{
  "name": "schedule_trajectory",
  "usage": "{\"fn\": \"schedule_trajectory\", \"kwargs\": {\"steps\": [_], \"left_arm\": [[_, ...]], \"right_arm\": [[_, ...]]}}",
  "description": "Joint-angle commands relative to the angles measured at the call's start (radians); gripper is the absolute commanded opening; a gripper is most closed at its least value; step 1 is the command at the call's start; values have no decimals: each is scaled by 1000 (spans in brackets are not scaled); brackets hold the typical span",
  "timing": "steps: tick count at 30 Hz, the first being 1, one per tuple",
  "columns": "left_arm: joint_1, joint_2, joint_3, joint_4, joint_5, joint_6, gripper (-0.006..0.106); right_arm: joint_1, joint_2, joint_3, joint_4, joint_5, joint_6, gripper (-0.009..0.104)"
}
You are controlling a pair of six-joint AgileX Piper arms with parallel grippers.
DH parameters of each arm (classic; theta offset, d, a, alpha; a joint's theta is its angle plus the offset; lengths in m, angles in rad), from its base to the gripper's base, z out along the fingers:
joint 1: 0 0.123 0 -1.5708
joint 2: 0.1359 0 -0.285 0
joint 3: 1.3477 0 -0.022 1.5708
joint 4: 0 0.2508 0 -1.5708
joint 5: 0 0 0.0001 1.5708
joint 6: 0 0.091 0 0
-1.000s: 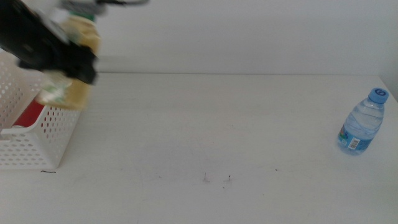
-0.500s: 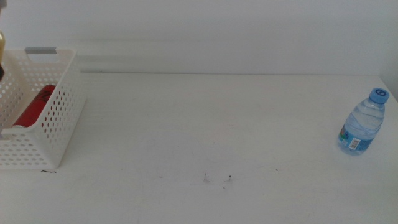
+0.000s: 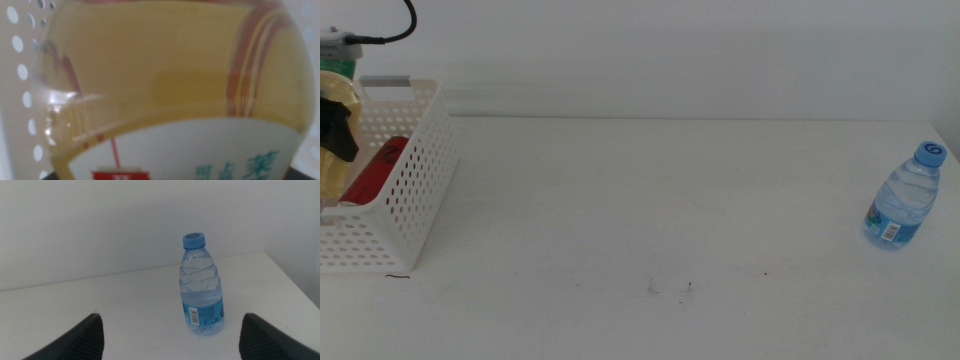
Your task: Use arms to grab the bottles and put them into the dustbin to the left of the table.
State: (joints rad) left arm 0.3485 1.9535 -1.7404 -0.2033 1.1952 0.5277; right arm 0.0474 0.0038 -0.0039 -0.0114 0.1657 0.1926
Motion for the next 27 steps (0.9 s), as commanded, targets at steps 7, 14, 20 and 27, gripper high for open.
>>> {"fn": "schedule_trajectory", "kwargs": {"steps": [7,14,20,27], "left_arm": [[-2,-43,-17,-65,-12,45,94],[-44,-220,46,-108,-46,10,94],[-125,-513,305,-152,-277,15,93],[-171,-894,658,-562,-394,322,93]], "right_arm": [[-8,-4,4,-9,-9,-5,91],[-8,-4,4,-9,-9,-5,91],[-8,-4,4,-9,-9,-5,91],[-8,-4,4,-9,-9,-5,91]]}}
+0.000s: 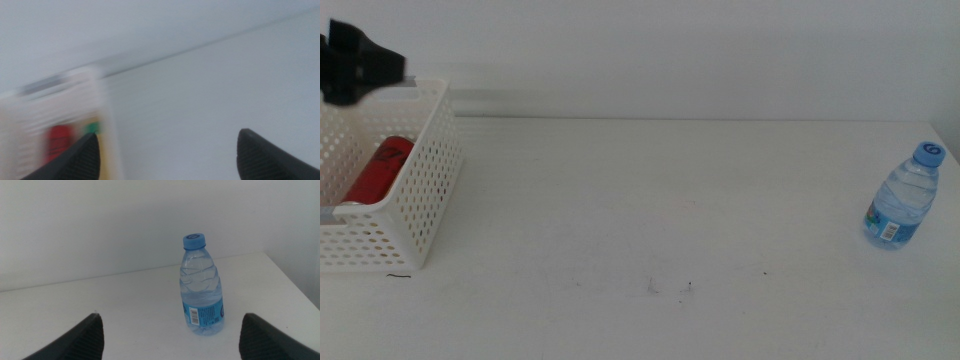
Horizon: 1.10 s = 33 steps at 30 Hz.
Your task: Use arms to grab the bottles and put them into the dustbin to the left of the table.
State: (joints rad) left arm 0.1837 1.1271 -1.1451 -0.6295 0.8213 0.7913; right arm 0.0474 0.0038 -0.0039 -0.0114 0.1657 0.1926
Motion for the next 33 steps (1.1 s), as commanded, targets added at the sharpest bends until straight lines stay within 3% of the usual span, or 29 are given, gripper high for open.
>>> {"fn": "schedule_trajectory", "kwargs": {"steps": [1,3,8,12,16,19,33], "left_arm": [[-6,-116,110,-212,-5,80,93],[-6,-194,184,-286,29,149,93],[-40,-363,299,-349,158,148,93],[-228,-415,299,-261,53,66,93],[-443,-418,262,9,-57,-215,93],[-530,-418,240,118,-71,-328,93],[-543,-418,234,142,-159,-336,93]], "right_arm": [[-8,-4,4,-9,-9,-5,91],[-8,-4,4,-9,-9,-5,91],[-8,-4,4,-9,-9,-5,91],[-8,-4,4,-9,-9,-5,91],[-8,-4,4,-9,-9,-5,91],[-8,-4,4,-9,-9,-5,91],[-8,-4,4,-9,-9,-5,91]]}}
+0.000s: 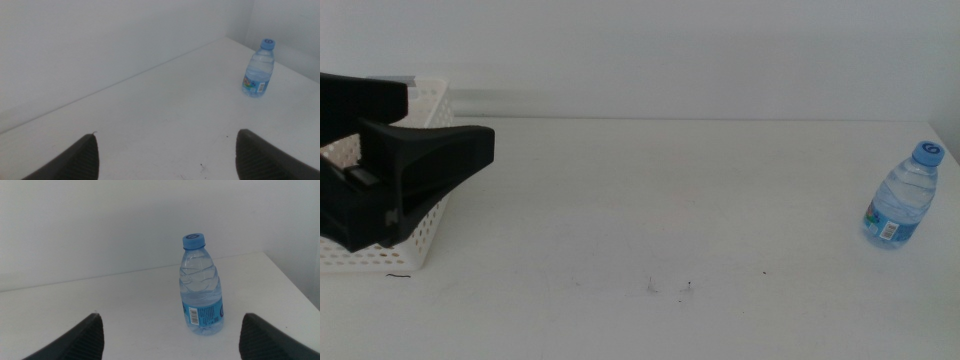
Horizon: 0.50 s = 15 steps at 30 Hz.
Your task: Use arms to grab the bottles and put them into the dustbin to the left of the table.
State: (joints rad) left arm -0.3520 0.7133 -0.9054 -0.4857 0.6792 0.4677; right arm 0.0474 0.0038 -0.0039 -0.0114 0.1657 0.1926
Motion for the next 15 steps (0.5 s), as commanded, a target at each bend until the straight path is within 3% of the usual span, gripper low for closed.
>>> {"fn": "schedule_trajectory", "kwargs": {"steps": [1,7,11,15], "left_arm": [[-7,-4,-6,-2,-16,-13,93],[-7,-4,-6,-2,-17,5,93],[-7,-4,-6,-2,-17,2,93],[-7,-4,-6,-2,-17,2,93]], "right_arm": [[-8,-4,4,-9,-9,-5,91],[-8,-4,4,-17,-57,-17,91],[-8,35,4,-185,-76,-27,91],[-8,219,4,-209,-257,-15,91]]}}
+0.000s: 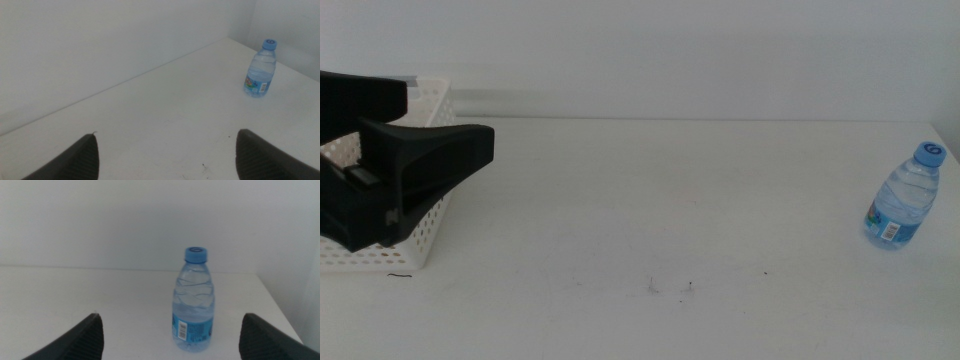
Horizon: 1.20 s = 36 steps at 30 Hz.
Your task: Use arms to grab the bottles and put them into the dustbin to the left of the table.
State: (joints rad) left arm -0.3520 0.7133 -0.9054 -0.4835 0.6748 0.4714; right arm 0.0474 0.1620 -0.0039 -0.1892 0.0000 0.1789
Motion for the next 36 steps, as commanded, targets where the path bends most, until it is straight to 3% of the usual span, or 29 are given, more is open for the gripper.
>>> {"fn": "schedule_trajectory", "kwargs": {"steps": [1,4,7,10,12,20,23,36], "left_arm": [[-7,-4,-6,-4,-12,-1,93],[-7,-4,-6,-4,-12,-1,93],[-7,-4,-6,-4,-12,-1,93],[-7,-4,-6,-4,-12,-1,93],[-7,-4,-6,-4,-12,-1,93],[-7,-4,-6,-4,-12,-1,93],[-7,-4,-6,-4,-14,2,93],[-7,-4,-6,-4,-16,0,93]], "right_arm": [[-8,119,4,-35,-149,-16,91],[-8,306,4,6,-262,-94,91],[-8,504,4,189,-395,-240,91],[-8,697,4,359,-631,-304,91],[-8,819,4,403,-756,-302,91],[-8,1187,4,305,-1098,-249,91],[-8,1286,4,297,-1208,-247,91],[-8,1621,-268,314,-1197,-288,91]]}}
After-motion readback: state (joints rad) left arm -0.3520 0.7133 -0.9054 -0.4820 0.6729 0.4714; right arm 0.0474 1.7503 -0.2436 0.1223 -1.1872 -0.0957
